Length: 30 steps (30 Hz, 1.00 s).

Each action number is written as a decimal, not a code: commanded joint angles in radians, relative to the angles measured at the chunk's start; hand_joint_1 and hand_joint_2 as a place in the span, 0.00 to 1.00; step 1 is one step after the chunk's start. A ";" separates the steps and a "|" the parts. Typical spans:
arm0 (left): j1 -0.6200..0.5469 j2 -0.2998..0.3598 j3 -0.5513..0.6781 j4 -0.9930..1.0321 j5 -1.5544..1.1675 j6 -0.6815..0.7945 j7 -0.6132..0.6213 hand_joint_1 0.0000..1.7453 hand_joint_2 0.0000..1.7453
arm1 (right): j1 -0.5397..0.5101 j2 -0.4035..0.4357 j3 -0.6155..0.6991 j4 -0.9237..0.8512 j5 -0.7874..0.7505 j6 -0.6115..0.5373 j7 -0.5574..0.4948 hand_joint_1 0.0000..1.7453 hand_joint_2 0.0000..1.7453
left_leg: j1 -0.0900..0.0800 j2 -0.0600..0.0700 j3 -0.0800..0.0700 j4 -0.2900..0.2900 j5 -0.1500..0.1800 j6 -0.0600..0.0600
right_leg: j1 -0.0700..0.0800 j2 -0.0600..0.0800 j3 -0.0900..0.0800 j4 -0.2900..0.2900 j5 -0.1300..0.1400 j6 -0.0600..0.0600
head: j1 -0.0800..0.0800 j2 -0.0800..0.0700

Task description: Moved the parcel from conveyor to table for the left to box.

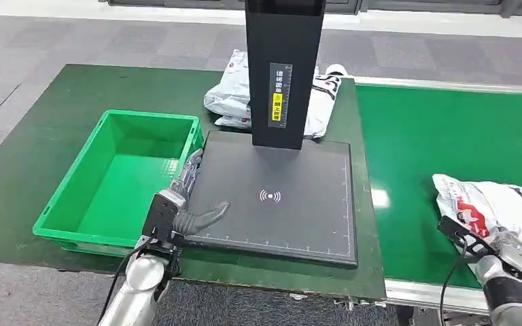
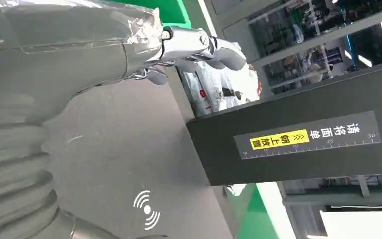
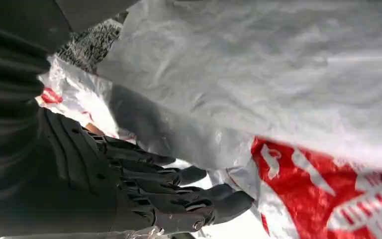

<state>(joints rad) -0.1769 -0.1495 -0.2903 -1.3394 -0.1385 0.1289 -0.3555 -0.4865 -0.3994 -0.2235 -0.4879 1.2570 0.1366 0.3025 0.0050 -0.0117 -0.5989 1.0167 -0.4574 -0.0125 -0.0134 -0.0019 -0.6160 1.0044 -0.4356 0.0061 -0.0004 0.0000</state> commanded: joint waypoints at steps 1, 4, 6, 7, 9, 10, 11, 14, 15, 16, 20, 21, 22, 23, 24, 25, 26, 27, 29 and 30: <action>-0.053 0.014 -0.008 0.083 0.006 -0.011 0.011 0.00 1.00 | -0.033 0.021 0.070 0.115 0.006 0.038 0.001 0.00 1.00 | 0.001 0.001 0.003 -0.001 0.000 0.000 | 0.001 0.001 0.003 -0.002 0.000 -0.001 | 0.000 0.000; -0.049 0.015 -0.009 0.083 0.008 -0.015 0.011 0.00 1.00 | -0.024 0.018 0.073 0.118 0.009 0.051 -0.002 0.00 1.00 | 0.001 0.002 0.005 -0.002 -0.001 0.000 | 0.001 0.002 0.005 -0.003 0.000 -0.001 | 0.000 0.000; -0.045 0.016 -0.008 0.083 0.009 -0.016 0.011 0.00 1.00 | -0.017 0.017 0.073 0.115 0.009 0.049 -0.006 1.00 1.00 | 0.001 0.002 0.005 -0.002 -0.001 0.000 | 0.001 0.001 0.005 -0.003 0.000 -0.001 | 0.000 0.000; -0.044 0.016 -0.007 0.083 0.009 -0.017 0.011 0.00 1.00 | -0.016 0.017 0.073 0.115 0.009 0.053 -0.011 1.00 1.00 | 0.001 0.002 0.005 -0.002 -0.001 0.000 | 0.001 0.001 0.005 -0.003 0.000 -0.001 | 0.000 0.000; -0.042 0.017 -0.006 0.082 0.009 -0.018 0.011 0.00 1.00 | -0.009 0.018 0.075 0.107 0.011 0.053 -0.017 1.00 1.00 | 0.001 0.001 0.006 -0.003 -0.001 0.000 | 0.001 0.001 0.006 -0.003 0.000 -0.001 | 0.000 0.000; -0.039 0.021 -0.007 0.078 0.009 -0.020 0.012 0.00 1.00 | -0.018 0.024 0.078 0.103 0.012 0.044 -0.021 1.00 1.00 | 0.001 0.001 0.004 -0.002 0.000 0.000 | 0.001 0.000 0.004 -0.002 0.000 -0.001 | 0.000 0.000; -0.037 0.027 -0.013 0.075 -0.044 0.034 0.013 0.00 1.00 | -0.030 0.025 0.083 0.109 0.016 0.043 -0.020 1.00 1.00 | 0.000 0.001 0.002 -0.001 0.000 0.000 | 0.000 0.000 0.003 -0.001 0.000 0.000 | 0.000 0.000; -0.030 0.023 -0.009 0.062 -0.031 0.021 0.017 0.00 1.00 | -0.048 0.027 0.085 0.112 0.019 0.046 -0.017 1.00 1.00 | 0.000 0.005 0.006 -0.003 -0.001 0.000 | 0.000 0.004 0.005 -0.003 0.001 -0.001 | 0.000 0.000; -0.030 0.023 -0.009 0.062 -0.031 0.021 0.017 0.00 1.00 | -0.048 0.027 0.085 0.112 0.019 0.046 -0.017 1.00 1.00 | 0.001 0.004 0.004 -0.002 -0.001 0.000 | 0.001 0.003 0.004 -0.002 0.000 -0.001 | 0.000 0.000; -0.030 0.023 -0.009 0.062 -0.030 0.021 0.017 0.00 1.00 | -0.046 0.029 0.085 0.112 0.019 0.046 -0.017 1.00 1.00 | 0.000 0.005 0.006 -0.003 -0.001 0.000 | 0.001 0.004 0.006 -0.003 0.000 -0.001 | 0.000 0.000; -0.021 0.021 -0.002 0.042 -0.030 0.019 0.018 0.00 1.00 | -0.029 0.033 0.075 0.086 0.015 0.014 -0.016 1.00 1.00 | 0.001 0.002 0.004 -0.002 -0.001 0.000 | 0.001 0.002 0.004 -0.002 0.000 -0.001 | 0.000 0.000; -0.017 0.021 0.000 0.036 -0.030 0.018 0.019 0.00 1.00 | -0.034 0.037 0.065 0.084 0.010 0.000 -0.015 1.00 1.00 | 0.001 0.003 0.007 -0.003 -0.001 0.000 | 0.001 0.002 0.006 -0.003 0.000 -0.001 | 0.000 0.000; -0.011 0.022 0.004 0.029 -0.031 0.018 0.020 0.00 1.00 | -0.043 0.042 0.052 0.080 0.002 -0.023 -0.013 1.00 1.00 | 0.001 0.003 0.007 -0.003 -0.001 0.000 | 0.001 0.002 0.006 -0.004 0.000 -0.001 | 0.000 0.000; -0.008 0.022 0.006 0.026 -0.031 0.018 0.022 0.00 1.00 | -0.049 0.047 0.043 0.079 -0.004 -0.040 -0.012 1.00 1.00 | 0.000 0.004 0.010 -0.006 -0.001 0.000 | 0.001 0.003 0.009 -0.006 0.000 -0.001 | 0.000 0.000; -0.001 0.023 0.010 0.014 -0.032 0.018 0.025 0.00 1.00 | -0.058 0.055 0.025 0.077 -0.020 -0.052 -0.021 1.00 1.00 | 0.000 0.006 0.011 -0.006 -0.002 0.000 | 0.001 0.004 0.010 -0.005 0.000 -0.001 | 0.000 0.000; 0.003 0.024 0.012 0.009 -0.032 0.018 0.025 0.00 1.00 | -0.063 0.061 0.009 0.073 -0.040 -0.057 -0.043 1.00 1.00 | 0.000 0.005 0.005 -0.002 -0.001 0.000 | 0.000 0.004 0.004 -0.002 0.000 -0.001 | 0.000 0.000; 0.008 0.025 0.016 0.003 -0.031 0.020 0.027 0.00 1.00 | -0.065 0.076 -0.030 0.060 -0.093 -0.076 -0.107 1.00 1.00 | 0.000 0.006 0.006 -0.003 -0.001 0.000 | 0.001 0.005 0.005 -0.003 0.000 -0.001 | 0.000 0.000; 0.014 0.027 0.022 -0.006 -0.031 0.021 0.029 0.00 1.00 | -0.069 0.087 -0.047 0.048 -0.122 -0.081 -0.141 1.00 1.00 | 0.000 0.005 0.003 -0.001 -0.001 0.000 | 0.001 0.004 0.002 -0.001 0.000 0.000 | 0.000 0.000; 0.030 0.034 0.038 -0.026 -0.028 0.022 0.026 0.00 1.00 | -0.078 0.143 -0.132 -0.024 -0.314 -0.006 -0.359 1.00 1.00 | 0.000 0.008 0.006 -0.003 -0.002 0.000 | 0.000 0.007 0.004 -0.002 0.000 -0.001 | 0.000 0.000; 0.034 0.033 0.047 -0.028 -0.031 0.023 0.026 0.00 1.00 | -0.069 0.164 -0.133 -0.087 -0.391 0.022 -0.401 1.00 1.00 | 0.000 0.008 0.007 -0.004 -0.002 0.000 | 0.000 0.007 0.006 -0.003 0.001 -0.001 | 0.000 0.000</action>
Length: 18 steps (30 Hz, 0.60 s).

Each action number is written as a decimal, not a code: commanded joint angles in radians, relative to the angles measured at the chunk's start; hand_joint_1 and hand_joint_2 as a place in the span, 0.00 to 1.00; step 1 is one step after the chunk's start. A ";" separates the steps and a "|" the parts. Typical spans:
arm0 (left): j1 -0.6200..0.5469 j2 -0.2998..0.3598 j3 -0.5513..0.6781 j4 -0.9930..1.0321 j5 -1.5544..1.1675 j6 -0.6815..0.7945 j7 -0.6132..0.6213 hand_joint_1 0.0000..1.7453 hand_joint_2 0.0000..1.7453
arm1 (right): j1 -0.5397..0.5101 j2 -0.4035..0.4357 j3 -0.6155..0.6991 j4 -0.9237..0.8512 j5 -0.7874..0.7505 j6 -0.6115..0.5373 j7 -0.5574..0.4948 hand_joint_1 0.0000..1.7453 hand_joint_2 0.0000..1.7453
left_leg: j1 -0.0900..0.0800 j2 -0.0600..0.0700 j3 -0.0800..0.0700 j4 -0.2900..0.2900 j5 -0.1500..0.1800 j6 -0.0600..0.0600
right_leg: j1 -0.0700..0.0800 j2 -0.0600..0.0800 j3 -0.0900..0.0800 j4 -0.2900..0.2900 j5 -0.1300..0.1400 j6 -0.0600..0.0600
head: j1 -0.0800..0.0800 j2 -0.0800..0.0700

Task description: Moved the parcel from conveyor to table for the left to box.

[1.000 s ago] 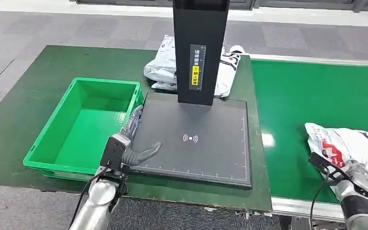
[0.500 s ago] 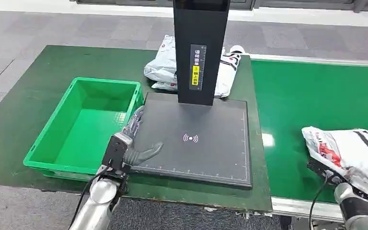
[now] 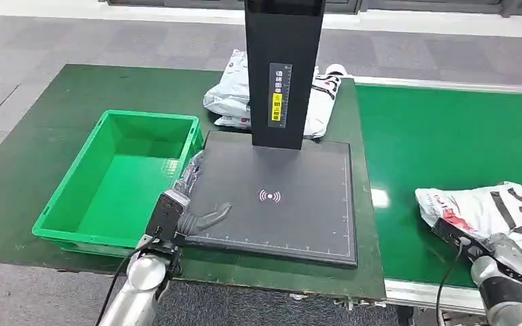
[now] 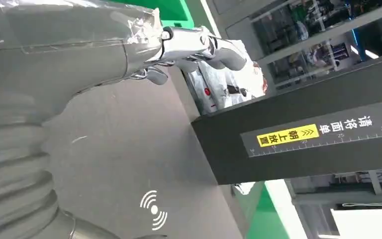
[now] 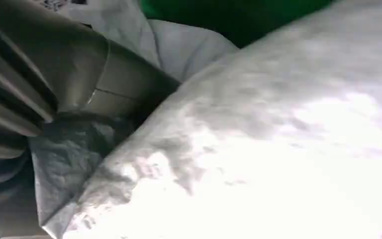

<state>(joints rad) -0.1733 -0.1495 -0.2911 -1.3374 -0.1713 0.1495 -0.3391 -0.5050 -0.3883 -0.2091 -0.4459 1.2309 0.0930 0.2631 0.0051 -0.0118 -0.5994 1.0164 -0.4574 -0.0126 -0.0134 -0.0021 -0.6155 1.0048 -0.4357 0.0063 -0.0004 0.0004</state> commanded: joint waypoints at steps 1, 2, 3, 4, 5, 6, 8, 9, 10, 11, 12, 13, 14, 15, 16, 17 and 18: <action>0.030 0.032 0.050 -0.030 0.000 0.002 0.010 0.00 1.00 | -0.043 0.157 -0.135 -0.155 -0.380 0.074 -0.342 1.00 1.00 | 0.000 0.009 0.005 -0.002 -0.001 0.000 | 0.000 0.008 0.001 -0.002 0.001 -0.001 | 0.000 0.000; 0.030 0.032 0.050 -0.030 0.000 0.002 0.010 0.00 1.00 | -0.043 0.157 -0.135 -0.155 -0.380 0.074 -0.342 1.00 1.00 | 0.000 0.012 0.006 -0.003 -0.002 -0.001 | 0.000 0.011 0.002 -0.002 0.002 -0.001 | 0.000 0.000; 0.030 0.032 0.050 -0.030 0.000 0.002 0.010 0.00 1.00 | -0.043 0.157 -0.135 -0.155 -0.380 0.074 -0.342 1.00 1.00 | 0.000 0.010 0.004 -0.002 -0.001 -0.001 | 0.000 0.009 0.001 -0.001 0.002 -0.001 | 0.000 0.000; 0.027 0.031 0.047 -0.025 0.000 0.002 0.010 0.00 1.00 | -0.037 0.153 -0.129 -0.165 -0.390 0.076 -0.338 1.00 1.00 | 0.000 0.009 0.005 -0.002 -0.001 -0.001 | 0.000 0.008 0.002 -0.001 0.001 -0.001 | 0.000 0.000; 0.027 0.031 0.047 -0.025 0.000 0.002 0.010 0.00 1.00 | -0.035 0.152 -0.129 -0.165 -0.390 0.076 -0.338 1.00 1.00 | 0.000 0.011 0.006 -0.003 -0.001 -0.001 | 0.000 0.010 0.002 -0.002 0.001 -0.001 | 0.000 0.000; 0.027 0.030 0.046 -0.025 -0.001 0.002 0.010 0.00 1.00 | -0.033 0.150 -0.126 -0.164 -0.393 0.076 -0.338 1.00 1.00 | 0.000 0.007 0.004 -0.002 -0.001 -0.001 | 0.001 0.006 0.001 -0.001 0.001 -0.001 | 0.000 0.000; 0.027 0.030 0.047 -0.025 -0.004 0.005 0.009 0.00 1.00 | -0.042 0.170 -0.163 -0.186 -0.499 0.096 -0.444 1.00 1.00 | 0.000 0.003 0.003 -0.002 0.000 0.000 | 0.001 0.001 0.001 -0.001 0.000 -0.001 | 0.000 0.000; 0.030 0.026 0.050 -0.027 -0.007 0.007 0.006 0.00 1.00 | -0.051 0.187 -0.182 -0.216 -0.593 0.119 -0.485 1.00 1.00 | 0.000 0.002 0.004 -0.002 0.001 0.001 | 0.000 0.000 0.002 -0.002 0.000 -0.001 | 0.000 0.000; 0.031 0.021 0.051 -0.028 -0.009 0.009 0.003 0.00 1.00 | -0.052 0.203 -0.179 -0.272 -0.676 0.147 -0.501 1.00 1.00 | 0.000 0.002 0.005 -0.003 0.001 0.001 | 0.000 0.001 0.003 -0.002 0.000 -0.001 | 0.000 0.000; 0.029 0.018 0.049 -0.023 -0.010 0.008 0.003 0.00 1.00 | -0.049 0.215 -0.184 -0.322 -0.769 0.171 -0.495 1.00 1.00 | 0.000 0.004 0.002 -0.001 0.001 0.001 | 0.000 0.002 0.000 -0.001 0.001 -0.001 | 0.000 0.000; 0.027 0.016 0.047 -0.020 -0.011 0.007 0.002 0.00 1.00 | -0.044 0.222 -0.185 -0.354 -0.818 0.170 -0.482 1.00 1.00 | -0.001 0.006 0.004 -0.002 0.000 0.001 | 0.000 0.004 0.001 0.000 0.001 -0.001 | 0.000 0.000; 0.024 0.012 0.040 -0.010 -0.014 0.006 0.000 0.00 1.00 | -0.023 0.221 -0.165 -0.418 -0.902 0.167 -0.451 1.00 1.00 | -0.001 0.006 0.002 -0.001 0.000 0.000 | -0.001 0.005 0.000 0.000 0.001 -0.001 | 0.000 0.000; 0.019 0.010 0.032 0.002 -0.017 0.005 -0.003 0.00 1.00 | -0.017 0.222 -0.162 -0.451 -0.974 0.172 -0.449 1.00 1.00 | -0.001 0.008 0.004 -0.002 0.000 0.000 | -0.001 0.006 0.001 0.000 0.001 -0.001 | 0.000 0.000; 0.017 0.004 0.027 0.011 -0.019 0.008 -0.006 0.00 1.00 | -0.018 0.226 -0.157 -0.477 -1.033 0.162 -0.449 1.00 1.00 | -0.001 0.007 0.004 -0.002 0.000 0.000 | -0.001 0.006 0.001 0.000 0.001 -0.001 | 0.000 0.000; 0.011 0.000 0.021 0.022 -0.020 0.007 -0.013 0.00 1.00 | -0.012 0.229 -0.144 -0.510 -1.082 0.153 -0.441 1.00 1.00 | -0.001 0.004 0.004 -0.002 0.000 0.000 | -0.001 0.004 0.001 0.000 0.000 -0.001 | 0.000 0.000; 0.004 -0.004 0.013 0.034 -0.020 0.006 -0.019 0.00 1.00 | -0.010 0.244 -0.144 -0.554 -1.146 0.135 -0.451 1.00 1.00 | -0.001 0.002 0.002 -0.001 0.001 0.000 | -0.001 0.002 -0.001 0.001 0.000 -0.001 | 0.000 0.000; 0.000 -0.005 0.009 0.041 -0.019 0.006 -0.023 0.00 1.00 | -0.004 0.243 -0.129 -0.577 -1.162 0.123 -0.437 1.00 1.00 | -0.001 0.002 0.003 -0.001 0.001 0.000 | -0.001 0.001 0.001 0.000 0.000 -0.001 | 0.000 0.000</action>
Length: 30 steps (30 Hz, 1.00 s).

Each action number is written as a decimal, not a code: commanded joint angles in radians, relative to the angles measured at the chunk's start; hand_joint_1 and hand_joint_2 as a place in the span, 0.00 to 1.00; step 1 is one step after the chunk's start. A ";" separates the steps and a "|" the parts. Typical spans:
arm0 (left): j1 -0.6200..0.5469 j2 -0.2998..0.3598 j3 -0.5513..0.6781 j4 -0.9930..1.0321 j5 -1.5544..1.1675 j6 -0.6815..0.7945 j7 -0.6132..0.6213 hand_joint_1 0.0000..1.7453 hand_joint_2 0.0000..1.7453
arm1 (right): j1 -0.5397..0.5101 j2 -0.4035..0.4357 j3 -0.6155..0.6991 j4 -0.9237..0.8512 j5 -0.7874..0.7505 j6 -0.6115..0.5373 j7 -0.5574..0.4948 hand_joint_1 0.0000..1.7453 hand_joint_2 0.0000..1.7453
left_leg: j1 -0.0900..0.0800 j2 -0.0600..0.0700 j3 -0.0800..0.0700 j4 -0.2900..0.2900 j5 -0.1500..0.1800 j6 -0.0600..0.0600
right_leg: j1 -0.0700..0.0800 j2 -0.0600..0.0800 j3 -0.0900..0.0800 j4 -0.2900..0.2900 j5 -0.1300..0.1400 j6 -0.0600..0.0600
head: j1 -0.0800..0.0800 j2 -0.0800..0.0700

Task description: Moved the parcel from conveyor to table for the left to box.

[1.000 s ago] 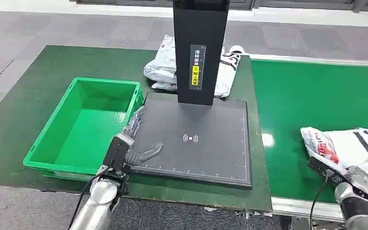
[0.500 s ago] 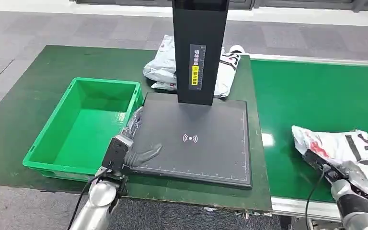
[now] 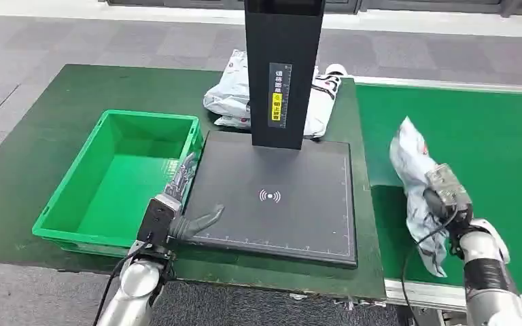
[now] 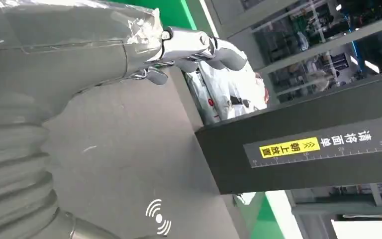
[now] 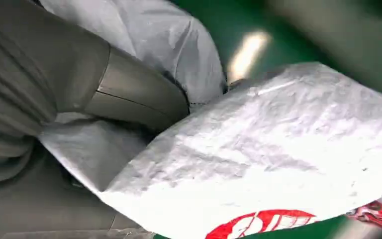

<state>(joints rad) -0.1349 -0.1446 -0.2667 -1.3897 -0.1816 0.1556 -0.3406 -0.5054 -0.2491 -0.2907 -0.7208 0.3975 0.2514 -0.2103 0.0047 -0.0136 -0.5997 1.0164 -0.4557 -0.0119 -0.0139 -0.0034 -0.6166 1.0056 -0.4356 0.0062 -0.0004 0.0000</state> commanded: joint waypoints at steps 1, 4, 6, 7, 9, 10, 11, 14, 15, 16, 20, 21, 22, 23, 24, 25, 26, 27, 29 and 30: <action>-0.047 -0.011 -0.025 0.107 -0.007 0.000 -0.025 0.00 1.00 | -0.005 0.108 -0.033 -0.332 -0.382 -0.043 0.034 1.00 1.00 | -0.001 0.003 0.003 -0.001 -0.001 0.000 | -0.001 0.001 0.001 -0.001 0.000 -0.001 | 0.000 0.000; -0.063 -0.007 -0.050 0.128 0.001 -0.002 -0.033 0.00 1.00 | -0.030 0.103 0.015 -0.361 -0.481 -0.116 0.034 1.00 1.00 | -0.001 0.001 0.001 -0.001 0.000 0.000 | 0.000 0.000 0.001 0.000 0.000 0.000 | 0.000 0.000; -0.068 -0.005 -0.073 0.127 0.010 -0.005 -0.034 0.00 1.00 | -0.059 0.094 0.069 -0.368 -0.503 -0.152 0.040 1.00 1.00 | -0.001 0.002 0.001 -0.001 0.000 0.000 | -0.001 0.001 0.000 0.000 0.000 0.000 | 0.000 0.000; -0.069 -0.005 -0.079 0.127 0.013 -0.005 -0.033 0.00 1.00 | -0.070 0.095 0.084 -0.368 -0.517 -0.152 0.045 1.00 1.00 | -0.001 0.002 0.001 -0.001 0.000 0.000 | -0.001 0.001 0.000 0.000 0.000 0.000 | 0.000 0.000; -0.071 -0.004 -0.087 0.128 0.018 -0.003 -0.032 0.00 1.00 | -0.078 0.091 0.103 -0.365 -0.528 -0.155 0.047 1.00 1.00 | -0.002 0.004 0.001 -0.001 0.000 0.000 | -0.001 0.003 0.000 0.000 0.000 0.000 | 0.000 0.000; -0.071 -0.004 -0.087 0.128 0.018 -0.003 -0.032 0.00 1.00 | -0.078 0.091 0.103 -0.365 -0.528 -0.155 0.047 1.00 1.00 | -0.002 0.005 0.002 -0.001 -0.001 0.000 | -0.001 0.004 0.000 0.001 0.001 -0.001 | 0.000 0.000; -0.072 -0.002 -0.087 0.127 0.019 -0.002 -0.032 0.00 1.00 | -0.077 0.089 0.108 -0.363 -0.532 -0.158 0.047 1.00 1.00 | -0.001 0.004 0.001 -0.001 -0.001 0.000 | -0.001 0.003 0.000 0.000 0.001 0.000 | 0.000 0.000; -0.072 0.002 -0.090 0.127 0.024 0.000 -0.031 0.00 1.00 | -0.071 0.080 0.118 -0.362 -0.544 -0.164 0.041 1.00 1.00 | -0.001 0.003 0.003 -0.001 -0.001 0.000 | -0.001 0.002 0.002 -0.001 0.000 -0.001 | 0.000 0.000; -0.072 0.002 -0.090 0.127 0.024 0.000 -0.031 0.00 1.00 | -0.071 0.080 0.118 -0.362 -0.544 -0.164 0.041 1.00 1.00 | -0.001 0.002 0.001 -0.001 0.000 0.000 | -0.001 0.001 0.001 0.000 0.000 0.000 | 0.000 0.000; -0.072 0.002 -0.090 0.127 0.024 0.000 -0.031 0.00 1.00 | -0.071 0.080 0.118 -0.362 -0.544 -0.164 0.041 1.00 1.00 | -0.001 0.004 0.004 -0.002 -0.001 0.000 | -0.001 0.003 0.003 -0.001 0.000 -0.001 | 0.000 0.000; -0.072 0.002 -0.094 0.126 0.025 0.001 -0.031 0.00 1.00 | -0.079 0.082 0.132 -0.361 -0.557 -0.153 0.039 1.00 1.00 | -0.002 0.003 0.003 -0.001 0.000 0.000 | -0.001 0.002 0.002 0.000 0.000 -0.001 | 0.000 0.000; -0.073 0.001 -0.102 0.124 0.026 -0.001 -0.031 0.00 1.00 | -0.087 0.082 0.165 -0.373 -0.542 -0.153 0.040 1.00 1.00 | -0.001 0.004 0.004 -0.002 -0.001 0.000 | 0.000 0.003 0.003 -0.001 0.000 -0.001 | 0.000 0.000; -0.075 0.002 -0.112 0.122 0.029 -0.005 -0.028 0.00 1.00 | -0.093 0.083 0.197 -0.391 -0.531 -0.163 0.048 1.00 1.00 | -0.001 0.003 0.002 -0.001 0.000 0.000 | -0.001 0.001 0.001 0.000 0.000 -0.001 | 0.000 0.000; -0.077 0.005 -0.129 0.118 0.032 -0.009 -0.026 0.00 1.00 | -0.095 0.086 0.241 -0.418 -0.532 -0.168 0.074 1.00 1.00 | -0.001 0.007 0.004 -0.001 -0.002 0.000 | -0.001 0.005 0.002 0.000 0.000 -0.001 | 0.000 0.000; -0.078 0.007 -0.142 0.116 0.035 -0.011 -0.025 0.00 1.00 | -0.096 0.084 0.280 -0.436 -0.519 -0.179 0.092 1.00 1.00 | -0.001 0.004 0.001 0.000 -0.001 0.000 | -0.001 0.003 0.000 0.000 0.000 0.000 | 0.000 0.000; -0.080 0.010 -0.154 0.116 0.037 -0.013 -0.023 0.00 1.00 | -0.096 0.079 0.318 -0.445 -0.498 -0.192 0.115 1.00 1.00 | -0.002 0.008 0.003 -0.001 -0.002 0.000 | -0.001 0.007 0.001 0.000 0.001 -0.001 | 0.000 0.000; -0.080 0.013 -0.166 0.112 0.040 -0.015 -0.020 0.00 1.00 | -0.093 0.069 0.375 -0.449 -0.442 -0.211 0.145 1.00 1.00 | -0.002 0.007 0.001 0.000 -0.001 0.000 | -0.002 0.006 -0.001 0.001 0.001 0.000 | 0.000 0.000; -0.079 0.019 -0.178 0.107 0.046 -0.016 -0.015 0.00 1.00 | -0.088 0.067 0.413 -0.444 -0.424 -0.215 0.171 1.00 1.00 | -0.001 0.008 0.002 -0.001 -0.002 0.000 | -0.001 0.007 0.000 0.001 0.001 -0.001 | 0.000 0.000; -0.079 0.033 -0.197 0.097 0.059 -0.014 -0.009 0.00 1.00 | -0.083 0.068 0.495 -0.406 -0.399 -0.210 0.214 1.00 1.00 | -0.001 0.007 0.004 -0.001 -0.001 0.000 | -0.001 0.006 0.002 -0.001 0.001 -0.001 | 0.000 0.000; -0.079 0.038 -0.204 0.093 0.063 -0.014 -0.009 0.00 1.00 | -0.085 0.074 0.526 -0.384 -0.381 -0.213 0.221 1.00 1.00 | -0.001 0.006 0.003 -0.001 -0.001 0.000 | 0.000 0.005 0.001 -0.001 0.001 -0.001 | 0.000 0.000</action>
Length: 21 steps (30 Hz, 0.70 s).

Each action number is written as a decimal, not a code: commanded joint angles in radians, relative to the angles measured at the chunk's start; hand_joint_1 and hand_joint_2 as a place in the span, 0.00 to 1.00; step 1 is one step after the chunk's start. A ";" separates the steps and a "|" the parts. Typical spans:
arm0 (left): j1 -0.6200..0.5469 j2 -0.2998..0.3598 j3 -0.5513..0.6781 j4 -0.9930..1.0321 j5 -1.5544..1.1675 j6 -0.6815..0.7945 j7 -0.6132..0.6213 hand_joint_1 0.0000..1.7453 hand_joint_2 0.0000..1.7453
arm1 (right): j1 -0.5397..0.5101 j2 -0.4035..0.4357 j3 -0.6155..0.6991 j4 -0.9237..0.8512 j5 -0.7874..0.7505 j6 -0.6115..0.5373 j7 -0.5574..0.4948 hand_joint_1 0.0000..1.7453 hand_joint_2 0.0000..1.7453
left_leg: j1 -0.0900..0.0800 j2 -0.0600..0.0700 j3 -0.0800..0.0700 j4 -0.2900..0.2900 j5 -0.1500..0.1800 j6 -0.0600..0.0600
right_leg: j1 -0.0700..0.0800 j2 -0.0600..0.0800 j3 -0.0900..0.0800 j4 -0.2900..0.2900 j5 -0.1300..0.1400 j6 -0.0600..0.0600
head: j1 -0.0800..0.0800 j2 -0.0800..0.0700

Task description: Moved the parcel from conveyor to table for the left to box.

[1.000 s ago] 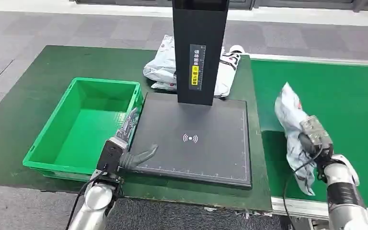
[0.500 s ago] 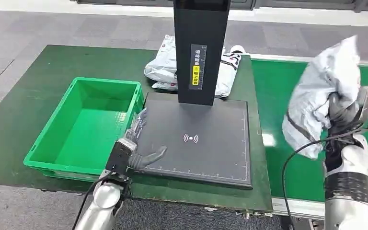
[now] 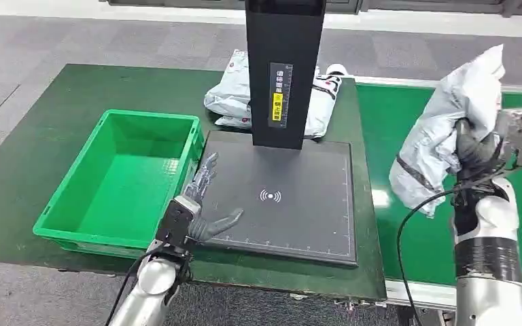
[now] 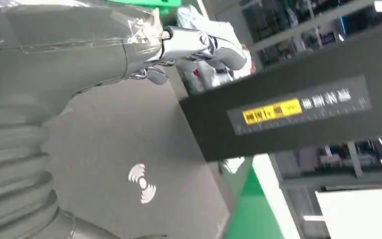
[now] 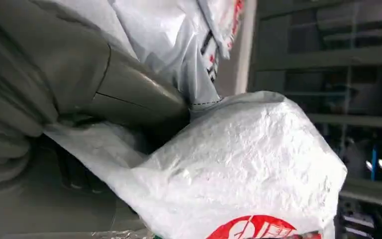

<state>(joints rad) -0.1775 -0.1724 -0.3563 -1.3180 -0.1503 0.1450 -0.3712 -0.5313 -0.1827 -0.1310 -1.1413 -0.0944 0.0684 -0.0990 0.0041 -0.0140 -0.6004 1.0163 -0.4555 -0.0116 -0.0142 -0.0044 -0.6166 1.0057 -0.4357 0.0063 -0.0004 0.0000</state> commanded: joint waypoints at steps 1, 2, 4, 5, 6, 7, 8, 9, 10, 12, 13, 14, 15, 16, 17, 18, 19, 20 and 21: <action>-0.037 0.073 -0.124 0.017 0.038 -0.003 0.024 0.00 1.00 | -0.062 0.018 0.394 0.060 0.113 -0.032 0.112 1.00 1.00 | 0.000 0.007 0.005 -0.002 -0.001 0.000 | 0.000 0.006 0.003 -0.001 0.001 -0.001 | 0.000 0.000; -0.037 0.081 -0.134 0.011 0.043 -0.003 0.024 0.00 1.00 | -0.065 0.033 0.419 0.090 0.106 -0.031 0.116 1.00 1.00 | 0.000 0.006 0.004 -0.001 -0.001 -0.001 | 0.001 0.006 0.001 -0.001 0.001 -0.001 | 0.000 0.000; -0.042 0.091 -0.152 0.004 0.059 0.003 0.022 0.00 1.00 | -0.086 0.058 0.474 0.153 0.088 -0.027 0.120 1.00 1.00 | 0.000 0.006 0.004 -0.002 -0.001 -0.001 | 0.001 0.006 0.002 -0.001 0.001 -0.001 | 0.000 0.000; -0.045 0.094 -0.158 -0.001 0.066 0.007 0.019 0.00 1.00 | -0.097 0.071 0.495 0.178 0.081 -0.025 0.122 1.00 1.00 | 0.001 0.008 0.006 -0.002 -0.001 -0.001 | 0.001 0.007 0.003 -0.002 0.001 -0.001 | 0.000 0.000; -0.046 0.093 -0.161 -0.007 0.071 0.011 0.015 0.00 1.00 | -0.100 0.087 0.509 0.190 0.076 -0.022 0.123 1.00 1.00 | 0.000 0.006 0.004 -0.001 -0.001 -0.001 | 0.001 0.006 0.002 -0.001 0.001 -0.001 | 0.000 0.000; -0.050 0.095 -0.171 -0.015 0.079 0.015 0.012 0.00 1.00 | -0.112 0.102 0.535 0.210 0.074 -0.022 0.122 1.00 1.00 | 0.001 0.010 0.006 -0.002 -0.002 -0.001 | 0.001 0.009 0.003 -0.002 0.001 -0.001 | 0.000 0.000; -0.060 0.091 -0.179 -0.022 0.083 0.016 0.013 0.00 1.00 | -0.118 0.125 0.556 0.223 0.072 -0.021 0.125 1.00 1.00 | 0.001 0.006 0.004 -0.002 -0.001 -0.001 | 0.001 0.006 0.002 -0.001 0.001 -0.001 | 0.000 0.000; -0.068 0.094 -0.193 -0.027 0.092 0.021 0.017 0.00 1.00 | -0.132 0.136 0.591 0.246 0.068 -0.022 0.124 1.00 1.00 | 0.001 0.010 0.005 -0.002 -0.002 -0.001 | 0.001 0.009 0.002 -0.001 0.001 -0.001 | 0.000 0.000; -0.076 0.097 -0.205 -0.031 0.093 0.025 0.021 0.00 1.00 | -0.140 0.149 0.614 0.266 0.058 -0.027 0.135 1.00 1.00 | 0.001 0.006 0.003 -0.001 -0.001 -0.001 | 0.000 0.006 0.000 0.000 0.001 -0.001 | 0.000 0.000; -0.083 0.101 -0.223 -0.044 0.086 0.035 0.023 0.00 1.00 | -0.158 0.178 0.660 0.318 0.031 -0.019 0.142 1.00 1.00 | 0.001 0.006 0.003 -0.001 0.000 -0.001 | 0.001 0.006 0.000 0.000 0.001 -0.001 | 0.000 0.000; -0.083 0.102 -0.226 -0.047 0.088 0.036 0.023 0.00 1.00 | -0.161 0.189 0.672 0.331 0.023 -0.018 0.138 1.00 1.00 | 0.001 0.009 0.005 -0.001 -0.001 -0.001 | 0.001 0.009 0.001 0.000 0.001 -0.001 | 0.000 0.000; -0.080 0.105 -0.227 -0.053 0.091 0.040 0.020 0.00 1.00 | -0.167 0.198 0.683 0.348 0.003 -0.016 0.127 1.00 1.00 | 0.001 0.007 0.005 -0.002 -0.001 -0.001 | 0.001 0.007 0.002 -0.001 0.001 -0.001 | 0.000 0.000; -0.073 0.108 -0.224 -0.062 0.096 0.046 0.012 0.00 1.00 | -0.170 0.210 0.696 0.361 -0.010 -0.005 0.120 1.00 1.00 | 0.001 0.008 0.005 -0.002 -0.001 -0.001 | 0.001 0.008 0.002 -0.001 0.001 -0.001 | 0.000 0.000; -0.067 0.114 -0.222 -0.071 0.098 0.050 0.007 0.00 1.00 | -0.171 0.220 0.707 0.371 -0.018 -0.005 0.118 1.00 1.00 | 0.001 0.007 0.004 -0.002 -0.001 -0.001 | 0.001 0.007 0.002 -0.001 0.001 -0.001 | 0.000 0.000; -0.062 0.117 -0.217 -0.076 0.101 0.053 0.004 0.00 1.00 | -0.170 0.225 0.716 0.376 -0.017 -0.006 0.118 1.00 1.00 | 0.001 0.009 0.006 -0.002 -0.001 -0.001 | 0.001 0.008 0.003 -0.001 0.001 -0.001 | 0.000 0.000; -0.054 0.120 -0.209 -0.081 0.104 0.057 -0.002 0.00 1.00 | -0.173 0.233 0.724 0.391 -0.026 -0.005 0.118 0.66 1.00 | 0.000 0.006 0.003 -0.002 0.000 -0.001 | 0.000 0.006 0.000 0.000 0.001 -0.001 | 0.000 0.000; -0.053 0.119 -0.204 -0.081 0.105 0.058 -0.006 0.00 1.00 | -0.179 0.237 0.732 0.403 -0.033 -0.001 0.120 0.01 1.00 | 0.001 0.010 0.007 -0.003 -0.001 -0.001 | 0.001 0.009 0.003 -0.001 0.001 -0.001 | 0.000 0.000; -0.054 0.118 -0.197 -0.076 0.105 0.057 -0.012 0.00 1.00 | -0.193 0.244 0.745 0.432 -0.043 0.014 0.119 0.00 1.00 | 0.001 0.009 0.006 -0.002 -0.001 -0.001 | 0.001 0.009 0.002 -0.001 0.001 -0.001 | 0.000 0.000; -0.054 0.118 -0.197 -0.076 0.105 0.057 -0.012 0.00 1.00 | -0.193 0.244 0.745 0.432 -0.043 0.014 0.119 0.00 1.00 | 0.001 0.008 0.004 -0.002 -0.001 -0.001 | 0.001 0.007 0.002 0.000 0.000 -0.001 | 0.000 0.000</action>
<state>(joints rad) -0.2111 -0.1209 -0.5203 -1.3989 -0.0557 0.1911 -0.3689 -0.6138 -0.0110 0.4445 -0.9273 -0.1053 0.0645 0.0179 0.0050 -0.0125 -0.6001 1.0159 -0.4550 -0.0123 -0.0137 -0.0024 -0.6171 1.0062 -0.4357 0.0061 -0.0004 0.0000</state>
